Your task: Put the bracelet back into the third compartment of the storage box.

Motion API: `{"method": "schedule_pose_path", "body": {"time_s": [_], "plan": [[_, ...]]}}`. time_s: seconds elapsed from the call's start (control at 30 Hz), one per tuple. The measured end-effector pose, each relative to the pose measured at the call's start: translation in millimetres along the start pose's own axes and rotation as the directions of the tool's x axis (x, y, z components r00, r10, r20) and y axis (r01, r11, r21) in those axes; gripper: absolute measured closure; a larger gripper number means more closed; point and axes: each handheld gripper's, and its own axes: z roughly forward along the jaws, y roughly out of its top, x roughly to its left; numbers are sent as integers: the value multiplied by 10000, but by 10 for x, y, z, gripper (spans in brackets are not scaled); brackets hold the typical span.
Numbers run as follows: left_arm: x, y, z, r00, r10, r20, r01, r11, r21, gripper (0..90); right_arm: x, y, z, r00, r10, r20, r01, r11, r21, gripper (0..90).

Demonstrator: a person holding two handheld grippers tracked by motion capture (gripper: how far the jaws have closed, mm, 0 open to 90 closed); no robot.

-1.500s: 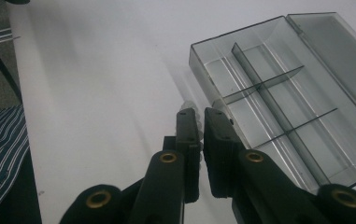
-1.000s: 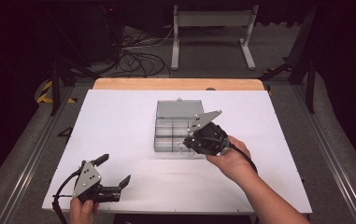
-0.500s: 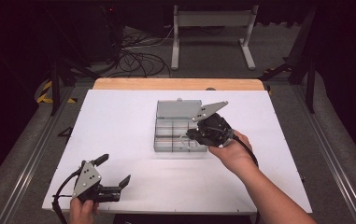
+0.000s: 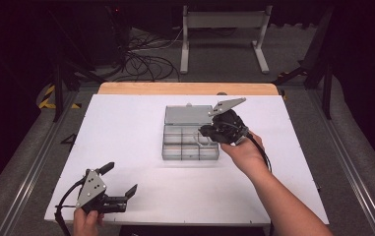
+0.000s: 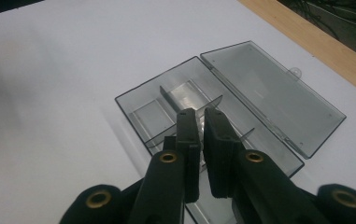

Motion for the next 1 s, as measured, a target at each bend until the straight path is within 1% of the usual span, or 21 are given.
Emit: {"method": "schedule_pose_path", "body": {"time_s": [0.1,0.13,0.2,0.23,0.33,0.47,0.5,0.6,0.63,0.7,0.83,0.9,0.93,1.0], "plan": [[-1,0,1,10000,1,7,-1,10000,-8,30,-63,-6,29,9999,118,125,-117,9999,-41,855],[0,0,0,10000,6,3,-6,10000,-4,29,-79,-7,40,9996,220,170,-218,9997,-91,855],[-5,-2,0,10000,-89,33,89,10000,5,30,-114,-8,54,9991,372,220,-368,9992,-165,855],[2,-1,0,10000,-1,-5,1,10000,3,30,-133,-9,60,9989,420,231,-416,9990,-185,855],[1,-1,2,10000,-14,-33,14,10000,11,30,-188,-15,90,9975,663,252,-655,9974,-301,855],[1,-1,1,10000,-8,-40,8,10000,22,30,-251,-29,148,9944,998,347,-987,9947,-303,855],[2,0,-1,10000,-4,-41,4,10000,24,30,-270,-34,162,9943,1001,361,-990,9946,-298,855],[4,-3,-4,10000,-73,-6,73,10000,21,29,-310,-46,196,9918,1209,424,-1198,9924,-288,855],[0,-4,-3,9999,-148,11,148,9999,19,29,-323,-49,205,9910,1260,460,-1247,9918,-290,856],[5,-3,-3,10000,-71,-5,71,10000,41,30,-346,-54,224,9899,1312,542,-1297,9911,-303,855],[3,-2,-4,10000,-52,-13,53,10000,26,30,-397,-68,252,9867,1473,681,-1456,9889,-290,855],[2,-2,-5,10000,-79,-1,79,10000,16,29,-423,-79,266,9854,1544,716,-1526,9878,-306,855],[-1,-4,-4,9999,-159,19,159,9999,-1,29,-435,-84,274,9847,1581,737,-1561,9872,-318,855],[0,-5,-3,9999,-160,17,160,9999,15,29,-457,-92,288,9828,1686,756,-1666,9855,-326,855]]}}
